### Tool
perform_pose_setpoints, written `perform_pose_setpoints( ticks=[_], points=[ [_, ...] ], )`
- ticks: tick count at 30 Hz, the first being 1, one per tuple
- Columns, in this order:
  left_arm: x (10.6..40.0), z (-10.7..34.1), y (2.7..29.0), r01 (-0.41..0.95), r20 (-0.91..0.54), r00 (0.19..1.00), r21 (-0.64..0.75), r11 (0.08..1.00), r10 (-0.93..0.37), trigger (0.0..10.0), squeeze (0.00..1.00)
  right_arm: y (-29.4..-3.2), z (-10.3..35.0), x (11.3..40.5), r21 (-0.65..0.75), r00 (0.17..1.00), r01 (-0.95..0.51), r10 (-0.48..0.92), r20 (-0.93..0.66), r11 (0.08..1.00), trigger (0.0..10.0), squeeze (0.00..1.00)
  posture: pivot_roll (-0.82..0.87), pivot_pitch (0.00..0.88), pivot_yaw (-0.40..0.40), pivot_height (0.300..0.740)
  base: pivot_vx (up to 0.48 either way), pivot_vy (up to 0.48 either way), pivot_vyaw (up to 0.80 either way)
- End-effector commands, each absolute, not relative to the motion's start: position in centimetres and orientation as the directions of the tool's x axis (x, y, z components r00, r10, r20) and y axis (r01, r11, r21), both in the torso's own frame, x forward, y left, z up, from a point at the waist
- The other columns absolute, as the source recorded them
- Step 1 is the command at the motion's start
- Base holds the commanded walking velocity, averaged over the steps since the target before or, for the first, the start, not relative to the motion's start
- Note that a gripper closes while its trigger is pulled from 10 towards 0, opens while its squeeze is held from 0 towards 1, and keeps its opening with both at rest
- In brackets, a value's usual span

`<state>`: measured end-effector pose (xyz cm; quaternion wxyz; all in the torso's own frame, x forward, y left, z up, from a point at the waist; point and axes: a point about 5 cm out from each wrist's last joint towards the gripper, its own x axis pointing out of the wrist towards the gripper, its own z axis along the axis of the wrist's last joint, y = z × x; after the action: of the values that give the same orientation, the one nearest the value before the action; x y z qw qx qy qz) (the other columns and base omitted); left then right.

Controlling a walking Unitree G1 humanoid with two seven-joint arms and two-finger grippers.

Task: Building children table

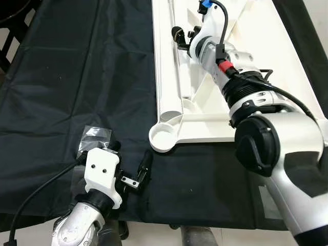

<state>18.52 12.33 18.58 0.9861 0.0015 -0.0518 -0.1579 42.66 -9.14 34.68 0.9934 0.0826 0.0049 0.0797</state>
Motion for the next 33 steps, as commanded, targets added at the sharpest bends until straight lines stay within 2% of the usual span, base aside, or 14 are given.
perform_pose_setpoints(
  ticks=[1,7,12,14,16,17,18,24,25,29,32,33],
  points=[
    [18.4,18.0,12.3,0.308,0.068,0.949,0.005,0.951,-0.307,10.0,0.0,-9.8,33.3,42.8,0.158,0.989,-0.115,0.127,-0.07,0.981,10.0,1.0,0.0,0.424,-0.09,0.74,0.0,0.0,0.0],
    [18.6,17.9,12.3,0.302,0.07,0.951,0.008,0.953,-0.302,10.0,0.0,-10.5,34.3,42.7,0.149,0.989,-0.139,0.146,-0.032,0.979,10.0,1.0,-0.01,0.407,-0.092,0.74,0.0,0.0,0.0],
    [19.2,17.8,12.7,0.276,0.083,0.958,0.005,0.961,-0.276,10.0,0.0,-11.9,35.7,42.0,0.083,0.981,-0.191,0.189,0.031,0.978,10.0,1.0,-0.02,0.368,-0.095,0.74,0.0,0.0,0.0],
    [19.9,18.1,13.6,0.234,0.108,0.967,-0.004,0.972,-0.233,10.0,0.0,-12.4,34.6,40.3,0.074,0.965,-0.261,0.26,0.024,0.963,10.0,1.0,-0.02,0.33,-0.088,0.74,0.0,0.0,0.0],
    [20.2,18.3,13.9,0.218,0.117,0.969,-0.005,0.976,-0.216,10.0,0.0,-12.3,34.2,39.6,0.071,0.957,-0.291,0.29,0.019,0.954,10.0,1.0,-0.02,0.33,-0.088,0.74,0.0,0.0,0.0],
    [21.2,19.0,15.3,0.172,0.154,0.972,0.033,0.985,-0.175,10.0,0.0,-11.3,33.0,37.0,0.065,0.913,-0.406,0.403,0.058,0.912,10.0,1.0,-0.03,0.301,-0.076,0.74,0.0,0.0,0.0],
    [21.4,19.3,15.7,0.159,0.166,0.972,0.045,0.986,-0.164,10.0,0.0,-11.0,32.7,36.2,0.061,0.898,-0.438,0.433,0.073,0.897,10.0,1.0,-0.03,0.301,-0.076,0.74,0.0,0.0,0.0],
    [22.6,20.8,17.4,0.112,0.224,0.966,0.071,0.991,-0.125,10.0,0.0,-10.0,32.1,34.4,0.026,0.86,-0.494,0.484,0.16,0.869,10.0,1.0,-0.02,0.259,-0.06,0.74,0.0,0.0,0.0],
    [23.5,22.5,18.0,0.115,0.288,0.947,0.099,0.988,-0.14,10.0,0.0,-9.3,31.5,33.1,-0.035,0.838,-0.506,0.501,0.215,0.862,10.0,0.0,-0.01,0.226,-0.051,0.74,0.0,0.0,0.0],
    [23.9,23.7,18.0,0.137,0.324,0.931,0.118,0.984,-0.168,10.0,0.0,-9.1,31.0,32.3,-0.063,0.834,-0.496,0.495,0.243,0.866,10.0,0.0,-0.01,0.222,-0.051,0.74,0.0,0.0,0.0],
    [24.4,25.5,16.9,0.221,0.374,0.888,0.159,0.962,-0.265,10.0,0.0,-9.2,28.3,29.9,-0.062,0.849,-0.472,0.472,0.238,0.879,10.0,0.0,0.0,0.204,-0.054,0.74,0.0,0.0,0.0],
    [24.6,25.9,16.6,0.246,0.384,0.875,0.174,0.954,-0.296,10.0,0.0,-9.3,26.9,29.2,-0.019,0.848,-0.494,0.487,0.21,0.869,10.0,0.0,0.0,0.19,-0.05,0.74,0.0,0.0,0.0]
  ],
)
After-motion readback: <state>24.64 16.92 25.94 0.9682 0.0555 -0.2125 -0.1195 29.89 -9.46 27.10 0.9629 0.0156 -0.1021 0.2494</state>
